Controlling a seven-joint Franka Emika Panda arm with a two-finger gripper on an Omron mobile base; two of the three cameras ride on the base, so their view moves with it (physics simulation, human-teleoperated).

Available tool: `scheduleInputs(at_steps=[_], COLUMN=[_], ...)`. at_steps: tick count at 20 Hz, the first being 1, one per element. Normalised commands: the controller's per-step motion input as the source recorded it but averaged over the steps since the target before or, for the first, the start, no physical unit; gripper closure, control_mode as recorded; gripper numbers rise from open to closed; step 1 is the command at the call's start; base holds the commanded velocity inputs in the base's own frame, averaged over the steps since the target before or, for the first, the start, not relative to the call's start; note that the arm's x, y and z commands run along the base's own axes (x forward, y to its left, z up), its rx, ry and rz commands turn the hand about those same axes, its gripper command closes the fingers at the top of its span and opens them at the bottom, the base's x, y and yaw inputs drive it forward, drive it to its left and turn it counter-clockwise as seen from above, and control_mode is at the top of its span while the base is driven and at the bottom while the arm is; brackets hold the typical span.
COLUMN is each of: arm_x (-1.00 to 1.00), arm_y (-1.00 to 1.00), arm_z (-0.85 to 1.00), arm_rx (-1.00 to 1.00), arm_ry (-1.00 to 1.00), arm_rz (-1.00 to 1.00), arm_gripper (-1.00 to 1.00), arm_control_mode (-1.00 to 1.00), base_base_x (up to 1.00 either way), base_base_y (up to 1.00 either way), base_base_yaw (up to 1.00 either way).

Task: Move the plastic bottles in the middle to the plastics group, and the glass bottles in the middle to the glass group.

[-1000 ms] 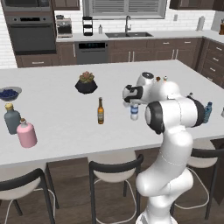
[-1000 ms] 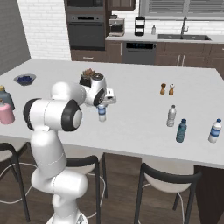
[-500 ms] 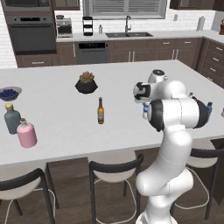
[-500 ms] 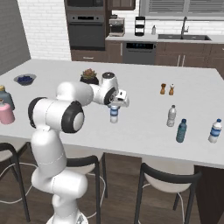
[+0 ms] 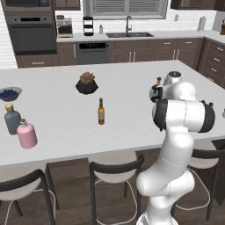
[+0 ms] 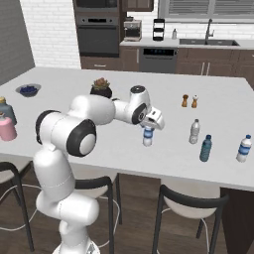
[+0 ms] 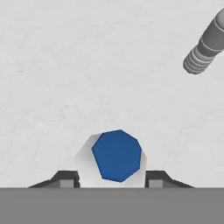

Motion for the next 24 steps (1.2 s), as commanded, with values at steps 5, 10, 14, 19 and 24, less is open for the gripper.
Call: scheduleInputs(at_steps=[5,10,14,19,24], arm_x=[0.00,-0.02,-0.10,-0.03,-0.01], arm_y=[-0.88,-0.97,-0.83,-0.48,0.00], arm_z=[0.00,0.02,0.00,0.00,-0.12], arm_rx=[0.00,0.03,0.05,0.03,0.00], arm_ry=[0.00,0.00,0.00,-0.03,-0.11], arm_rz=[-0.32,-0.34,-0.30,-0.17,0.00], arm_gripper=[1.00,1.00,1.00,1.00,1.00], arm_control_mode=[-1.00,-1.00,-1.00,-1.00,-1.00], base_base_x=[0.00,0.00,0.00,0.00,0.00], base_base_y=[0.00,0.00,0.00,0.00,0.00], base_base_yaw=[0.00,0.00,0.00,0.00,0.00])
